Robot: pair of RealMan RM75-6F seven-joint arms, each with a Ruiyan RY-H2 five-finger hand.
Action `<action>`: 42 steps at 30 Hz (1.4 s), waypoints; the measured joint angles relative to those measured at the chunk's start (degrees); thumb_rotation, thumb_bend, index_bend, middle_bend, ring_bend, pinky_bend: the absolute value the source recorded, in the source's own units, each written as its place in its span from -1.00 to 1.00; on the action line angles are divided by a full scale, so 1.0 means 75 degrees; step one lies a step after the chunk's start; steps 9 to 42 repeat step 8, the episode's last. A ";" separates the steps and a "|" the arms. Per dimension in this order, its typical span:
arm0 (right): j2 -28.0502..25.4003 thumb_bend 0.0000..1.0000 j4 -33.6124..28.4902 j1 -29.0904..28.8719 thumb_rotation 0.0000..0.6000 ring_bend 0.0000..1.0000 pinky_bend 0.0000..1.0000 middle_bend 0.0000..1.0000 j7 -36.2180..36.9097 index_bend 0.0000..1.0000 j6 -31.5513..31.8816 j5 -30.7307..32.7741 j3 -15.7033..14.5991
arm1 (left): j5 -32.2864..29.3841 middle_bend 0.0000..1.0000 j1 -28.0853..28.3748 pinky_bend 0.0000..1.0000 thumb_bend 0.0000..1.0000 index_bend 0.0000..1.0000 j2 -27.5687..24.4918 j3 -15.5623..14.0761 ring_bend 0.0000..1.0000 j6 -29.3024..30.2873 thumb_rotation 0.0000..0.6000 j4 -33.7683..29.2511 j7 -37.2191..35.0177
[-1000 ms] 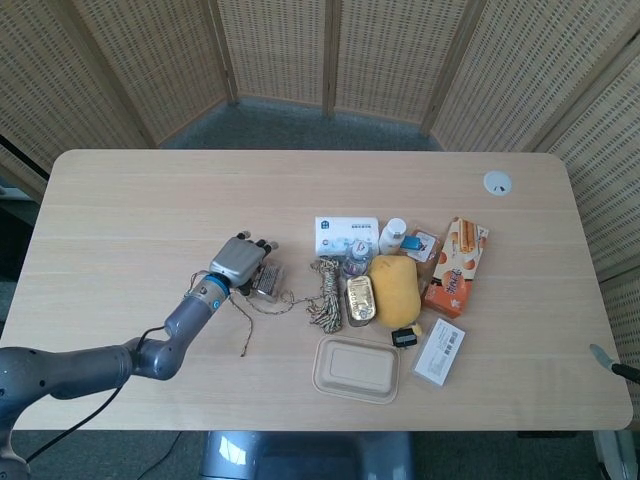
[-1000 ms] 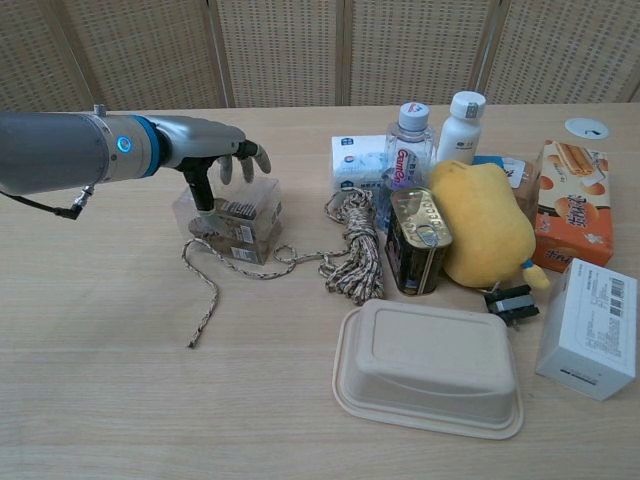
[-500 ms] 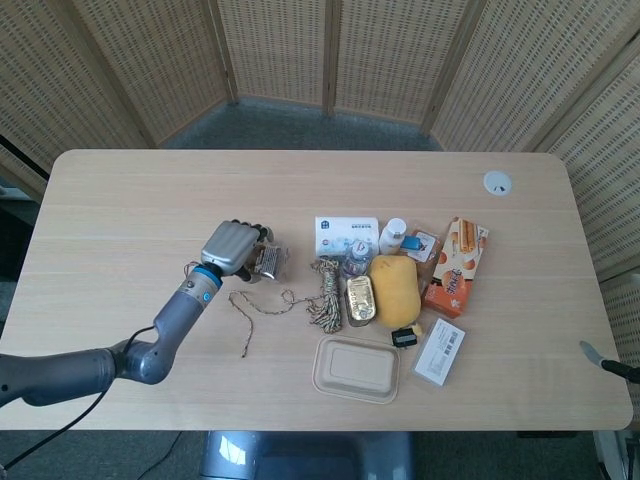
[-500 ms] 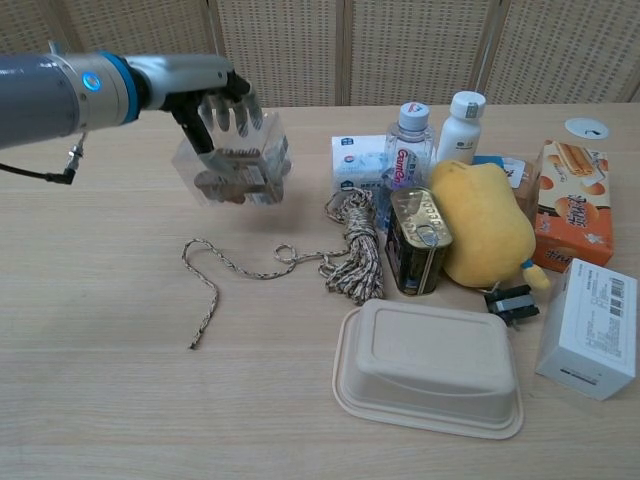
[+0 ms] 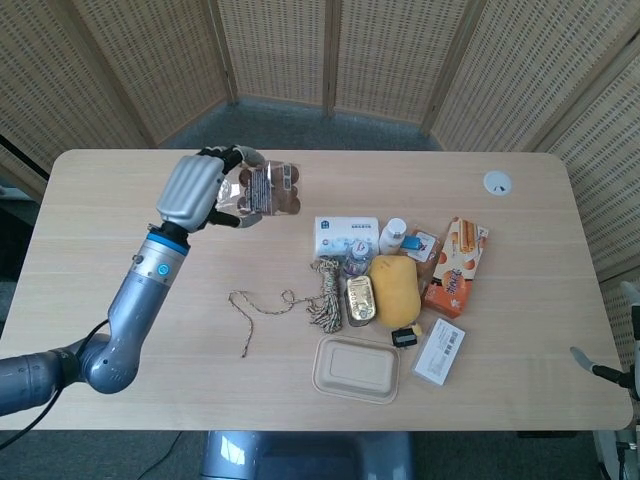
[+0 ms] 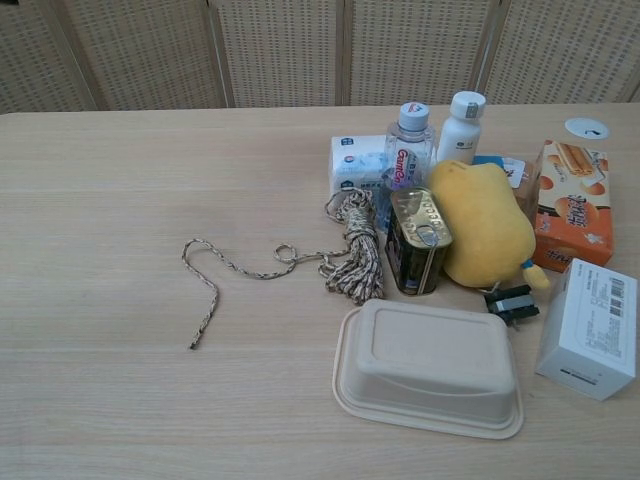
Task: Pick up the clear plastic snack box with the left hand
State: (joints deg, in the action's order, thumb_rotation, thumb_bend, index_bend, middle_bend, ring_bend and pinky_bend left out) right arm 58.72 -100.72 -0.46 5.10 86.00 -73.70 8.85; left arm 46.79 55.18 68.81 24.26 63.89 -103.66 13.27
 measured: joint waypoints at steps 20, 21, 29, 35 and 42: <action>0.0060 -0.99 0.0108 0.0042 0.85 -1.00 -1.00 -1.00 0.0171 -1.00 0.0009 -0.0127 -0.0035 | 0.0105 0.01 -0.0357 -0.32 -0.71 -0.36 -0.0402 0.0262 0.44 0.0356 1.00 -0.0658 -0.0246; 0.0060 -0.99 0.0108 0.0042 0.85 -1.00 -1.00 -1.00 0.0171 -1.00 0.0009 -0.0127 -0.0035 | 0.0105 0.01 -0.0357 -0.32 -0.71 -0.36 -0.0402 0.0262 0.44 0.0356 1.00 -0.0658 -0.0246; 0.0060 -0.99 0.0108 0.0042 0.85 -1.00 -1.00 -1.00 0.0171 -1.00 0.0009 -0.0127 -0.0035 | 0.0105 0.01 -0.0357 -0.32 -0.71 -0.36 -0.0402 0.0262 0.44 0.0356 1.00 -0.0658 -0.0246; 0.0060 -0.99 0.0108 0.0042 0.85 -1.00 -1.00 -1.00 0.0171 -1.00 0.0009 -0.0127 -0.0035 | 0.0105 0.01 -0.0357 -0.32 -0.71 -0.36 -0.0402 0.0262 0.44 0.0356 1.00 -0.0658 -0.0246; 0.0060 -0.99 0.0108 0.0042 0.85 -1.00 -1.00 -1.00 0.0171 -1.00 0.0009 -0.0127 -0.0035 | 0.0105 0.01 -0.0357 -0.32 -0.71 -0.36 -0.0402 0.0262 0.44 0.0356 1.00 -0.0658 -0.0246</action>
